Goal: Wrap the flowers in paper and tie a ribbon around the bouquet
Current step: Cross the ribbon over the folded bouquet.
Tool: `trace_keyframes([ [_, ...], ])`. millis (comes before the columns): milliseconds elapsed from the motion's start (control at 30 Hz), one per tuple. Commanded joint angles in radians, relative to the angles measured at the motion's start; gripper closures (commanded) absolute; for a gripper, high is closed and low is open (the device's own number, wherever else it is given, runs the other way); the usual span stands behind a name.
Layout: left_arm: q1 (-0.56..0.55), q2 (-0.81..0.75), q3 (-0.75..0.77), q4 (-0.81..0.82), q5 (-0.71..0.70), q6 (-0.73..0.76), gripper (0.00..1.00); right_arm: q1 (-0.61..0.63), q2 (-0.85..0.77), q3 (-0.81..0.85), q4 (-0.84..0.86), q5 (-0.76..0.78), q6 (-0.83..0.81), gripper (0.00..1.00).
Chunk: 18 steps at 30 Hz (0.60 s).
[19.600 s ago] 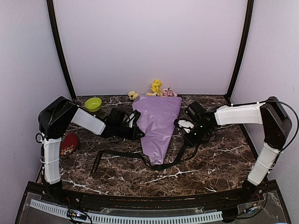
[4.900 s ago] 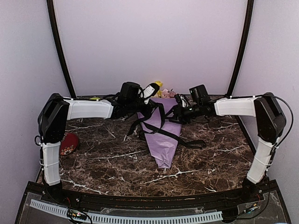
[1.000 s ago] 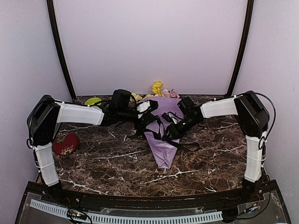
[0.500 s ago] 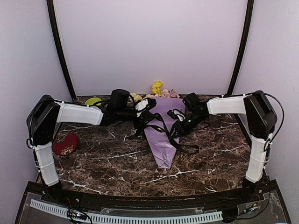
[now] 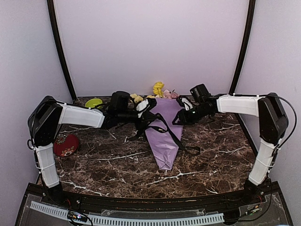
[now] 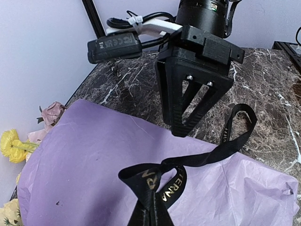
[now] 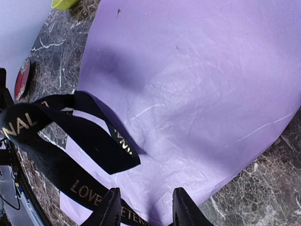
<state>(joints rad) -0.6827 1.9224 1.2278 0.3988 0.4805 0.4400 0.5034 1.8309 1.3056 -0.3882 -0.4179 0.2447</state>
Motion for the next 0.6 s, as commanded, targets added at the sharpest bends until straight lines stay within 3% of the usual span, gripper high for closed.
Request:
trace_keyframes([
  [0, 0.003, 0.004, -0.016, 0.045, 0.015, -0.021, 1.0, 0.004, 0.069, 0.022, 0.103, -0.001, 0.073, 0.63],
  [200, 0.002, 0.002, -0.025, 0.041, 0.009, -0.02, 1.0, 0.037, 0.265, 0.234, 0.097, -0.081, 0.069, 0.63],
  [333, 0.002, -0.003, -0.033, 0.046, 0.01, -0.024, 1.0, 0.092, 0.348, 0.344, -0.005, -0.119, -0.018, 0.67],
  [433, 0.003, -0.005, -0.033, 0.044, 0.018, -0.023, 1.0, 0.118, 0.353, 0.331, -0.042, -0.102, -0.056, 0.73],
  [567, 0.003, -0.012, -0.034, 0.043, 0.028, -0.026, 1.0, 0.124, 0.324, 0.251, -0.033, -0.191, -0.08, 0.82],
])
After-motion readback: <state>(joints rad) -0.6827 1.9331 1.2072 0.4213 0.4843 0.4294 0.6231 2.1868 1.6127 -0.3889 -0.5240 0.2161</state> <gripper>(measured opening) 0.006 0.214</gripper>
